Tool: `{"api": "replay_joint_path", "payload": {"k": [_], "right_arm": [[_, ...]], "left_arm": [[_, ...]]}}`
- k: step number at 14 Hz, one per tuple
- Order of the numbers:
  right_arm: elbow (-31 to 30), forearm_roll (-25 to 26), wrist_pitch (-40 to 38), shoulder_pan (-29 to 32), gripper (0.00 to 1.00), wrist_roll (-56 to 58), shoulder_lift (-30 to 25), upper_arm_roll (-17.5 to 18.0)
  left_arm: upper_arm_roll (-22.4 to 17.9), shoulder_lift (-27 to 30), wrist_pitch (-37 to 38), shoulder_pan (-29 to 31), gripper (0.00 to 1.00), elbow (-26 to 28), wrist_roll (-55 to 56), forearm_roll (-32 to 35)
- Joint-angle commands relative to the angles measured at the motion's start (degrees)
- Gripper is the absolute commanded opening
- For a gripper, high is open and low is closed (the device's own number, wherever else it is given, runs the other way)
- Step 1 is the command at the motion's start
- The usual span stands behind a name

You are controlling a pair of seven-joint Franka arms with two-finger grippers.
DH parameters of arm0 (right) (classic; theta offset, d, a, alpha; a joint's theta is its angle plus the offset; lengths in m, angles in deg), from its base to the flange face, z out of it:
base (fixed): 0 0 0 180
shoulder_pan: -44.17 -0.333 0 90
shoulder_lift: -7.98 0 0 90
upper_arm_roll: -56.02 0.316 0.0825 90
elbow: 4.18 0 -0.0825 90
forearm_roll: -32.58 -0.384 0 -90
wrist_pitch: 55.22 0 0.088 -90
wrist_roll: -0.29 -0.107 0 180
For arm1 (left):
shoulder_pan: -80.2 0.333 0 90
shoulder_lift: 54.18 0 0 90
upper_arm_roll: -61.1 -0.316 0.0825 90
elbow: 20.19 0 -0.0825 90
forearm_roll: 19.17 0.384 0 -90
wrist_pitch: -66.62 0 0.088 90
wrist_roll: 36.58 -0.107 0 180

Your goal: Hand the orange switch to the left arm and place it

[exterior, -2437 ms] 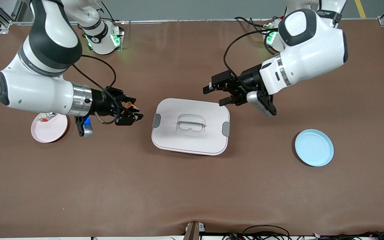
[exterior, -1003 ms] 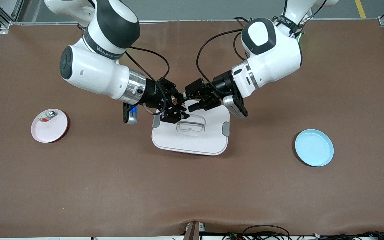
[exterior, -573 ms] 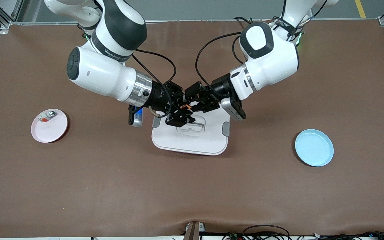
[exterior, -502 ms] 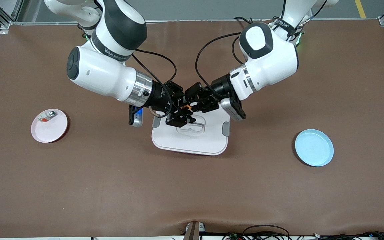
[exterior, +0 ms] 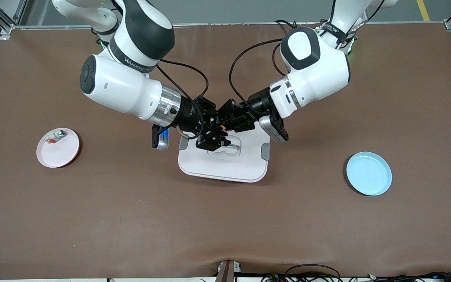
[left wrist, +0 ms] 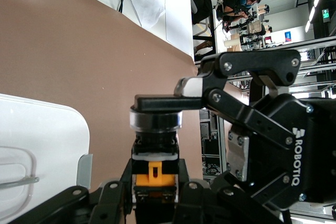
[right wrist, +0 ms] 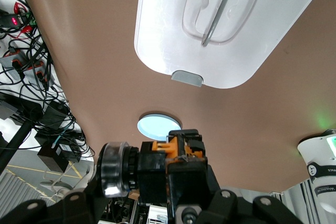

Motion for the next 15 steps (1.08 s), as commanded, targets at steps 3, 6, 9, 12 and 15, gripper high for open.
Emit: {"api": "replay_joint_path", "payload": {"k": [3, 6, 9, 12, 15], "right_arm": [[2.3, 1.2, -1.3, 1.1, 1.00, -0.8, 1.0, -0.8], [3.3, 2.3, -5.1, 4.1, 1.00, 3.3, 1.0, -0.9], [5.0, 6.2, -10.7, 6.8, 1.00, 8.2, 0.8, -0.8], [5.8, 7.2, -18.9, 11.0, 1.00, 17.9, 0.3, -1.0], [5.9, 7.6, -26.3, 16.6, 1.00, 27.6, 0.1, -1.0]], "left_arm": [[-0.2, -0.5, -1.2, 0.9, 0.00, -0.6, -6.4, -0.9], [-0.5, -0.6, -1.1, 2.8, 0.00, -0.5, -6.8, 2.4], [-0.5, -0.5, -1.0, 5.7, 0.00, 0.4, -6.7, 10.7], [-0.7, -0.6, -0.5, 9.2, 0.00, 2.0, -6.8, 21.9], [-0.7, -0.6, 0.8, 13.4, 0.00, 4.8, -6.9, 35.8]]}}
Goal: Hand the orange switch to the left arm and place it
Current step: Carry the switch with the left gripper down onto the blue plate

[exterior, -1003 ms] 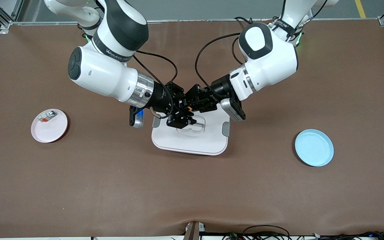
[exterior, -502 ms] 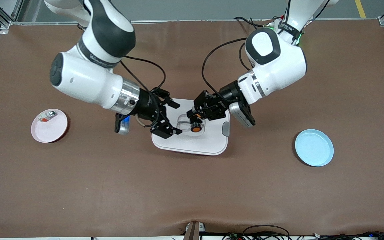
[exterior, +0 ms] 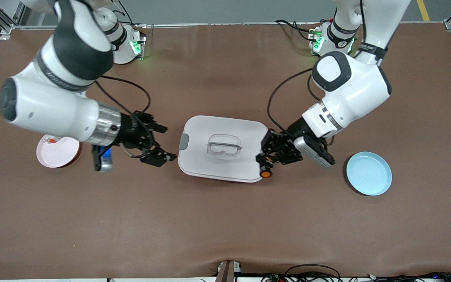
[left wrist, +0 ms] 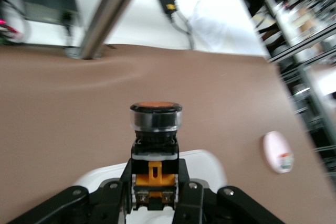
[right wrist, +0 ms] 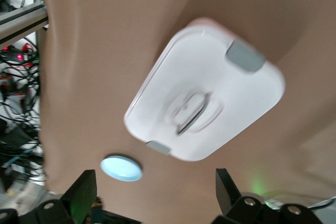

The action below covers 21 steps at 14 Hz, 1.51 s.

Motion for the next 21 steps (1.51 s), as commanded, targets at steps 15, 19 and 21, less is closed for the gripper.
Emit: {"api": "replay_joint_path", "payload": {"k": [15, 19, 21], "right_arm": [[4.3, 28.2, -23.6, 14.1, 1.00, 58.9, -0.6, 0.8], [4.3, 31.2, -25.5, 15.3, 1.00, 66.0, -1.3, 0.8], [4.3, 31.3, -26.1, 15.3, 1.00, 66.0, -1.3, 0.8]], "left_arm": [[0.4, -4.7, 26.3, 23.0, 0.00, 2.5, -39.8, 46.9], [0.4, -8.0, 25.0, 26.8, 0.00, 2.2, -52.4, 52.7], [0.4, -10.0, 22.6, 28.3, 0.00, 2.2, -59.2, 54.3]]}}
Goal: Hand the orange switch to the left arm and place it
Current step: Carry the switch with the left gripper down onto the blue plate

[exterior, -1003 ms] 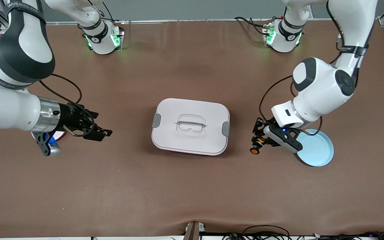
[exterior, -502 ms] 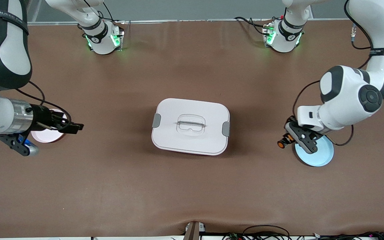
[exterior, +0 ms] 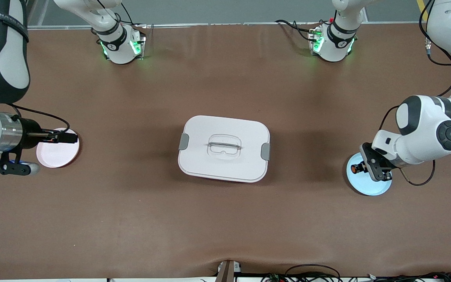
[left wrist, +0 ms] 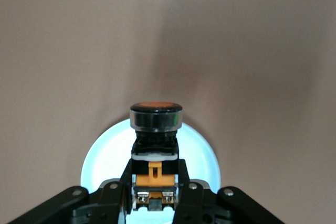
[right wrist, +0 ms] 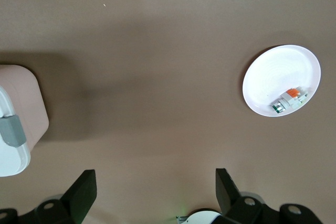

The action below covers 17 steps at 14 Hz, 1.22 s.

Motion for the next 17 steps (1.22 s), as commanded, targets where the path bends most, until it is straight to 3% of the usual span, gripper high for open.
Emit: {"api": "replay_joint_path", "payload": {"k": [1, 4, 13, 17], "right_arm": [[0.3, 1.3, -1.5, 0.7, 1.00, 1.0, -0.8, 0.9], [0.2, 1.3, -1.5, 1.0, 1.00, 1.5, -0.8, 0.9], [0.4, 4.2, -0.8, 1.0, 1.00, 6.9, -0.7, 0.8], [1.5, 4.2, -1.5, 1.8, 1.00, 6.9, -1.4, 0.7]], "left_arm": [[0.7, -3.1, -2.8, 2.4, 0.00, -0.7, -8.7, 2.2], [0.6, -6.1, -5.2, 4.7, 0.00, -0.7, -12.9, 6.1], [-0.7, -10.9, -9.5, 6.9, 0.00, -0.7, -12.0, 13.5], [-0.7, -11.7, -10.4, 6.8, 0.08, -0.1, -11.5, 13.9]]}}
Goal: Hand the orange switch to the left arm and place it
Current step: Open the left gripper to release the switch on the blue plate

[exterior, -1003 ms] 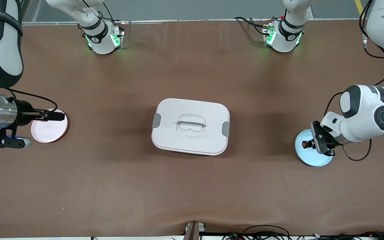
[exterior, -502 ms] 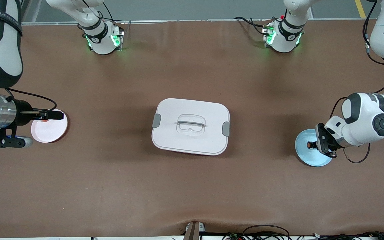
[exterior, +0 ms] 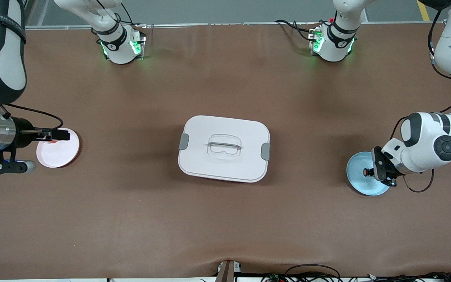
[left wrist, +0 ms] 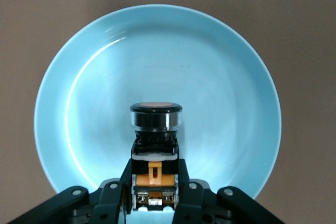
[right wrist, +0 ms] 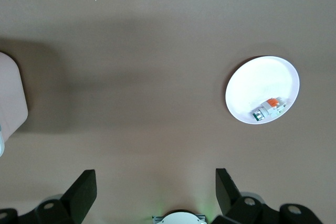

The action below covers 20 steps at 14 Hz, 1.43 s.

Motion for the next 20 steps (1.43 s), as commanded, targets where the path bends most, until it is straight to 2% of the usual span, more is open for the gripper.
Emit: {"api": "replay_joint_path", "payload": {"k": [1, 2, 3, 4, 5, 7, 10, 13, 18, 20], "right_arm": [[0.7, 1.1, -1.9, 1.1, 1.00, 0.8, -2.3, 0.6], [0.7, 1.1, -3.4, 1.1, 1.00, 0.8, -3.1, 0.5], [0.7, 1.1, -3.9, 1.7, 1.00, 0.8, -4.4, 0.5], [0.7, 0.7, -4.0, 2.8, 1.00, 0.8, -5.3, 0.7], [0.7, 0.6, -4.5, 3.2, 1.00, 0.8, -5.4, 0.7], [0.7, 0.6, -4.7, 3.4, 1.00, 0.7, -5.5, 0.7], [0.6, 0.5, -4.4, 3.3, 1.00, 0.5, -7.5, 0.6], [-1.0, -0.6, -9.2, 5.7, 1.00, 1.8, -7.9, 1.2], [-1.9, -0.8, -8.7, 6.0, 1.00, 1.4, -9.4, 1.1], [-1.9, -0.3, -6.5, 5.7, 1.00, 1.5, -9.7, 1.1]], "left_arm": [[0.3, -0.4, -1.5, 0.2, 0.11, 0.1, 0.4, 2.2], [0.3, -0.5, -1.5, 0.2, 0.19, 0.0, 0.4, 2.7], [0.3, -0.8, -1.6, 0.2, 0.41, 0.0, 0.4, 2.7], [0.3, -0.8, -1.5, 0.2, 0.82, -0.1, 0.8, 2.7], [0.3, -0.8, -1.5, -0.1, 1.00, -0.2, 0.7, 2.8], [0.4, -0.1, -1.5, 0.0, 1.00, -0.2, 2.3, 2.7], [0.7, 3.8, -1.0, 0.0, 1.00, -0.7, 4.1, 2.4], [0.9, 7.6, -0.1, 0.1, 1.00, -0.9, 7.7, 0.4], [1.1, 15.4, 7.0, 0.0, 1.00, -2.1, 20.2, -6.3], [2.2, 16.9, 12.4, 0.0, 1.00, -5.0, 26.0, -8.5]]}}
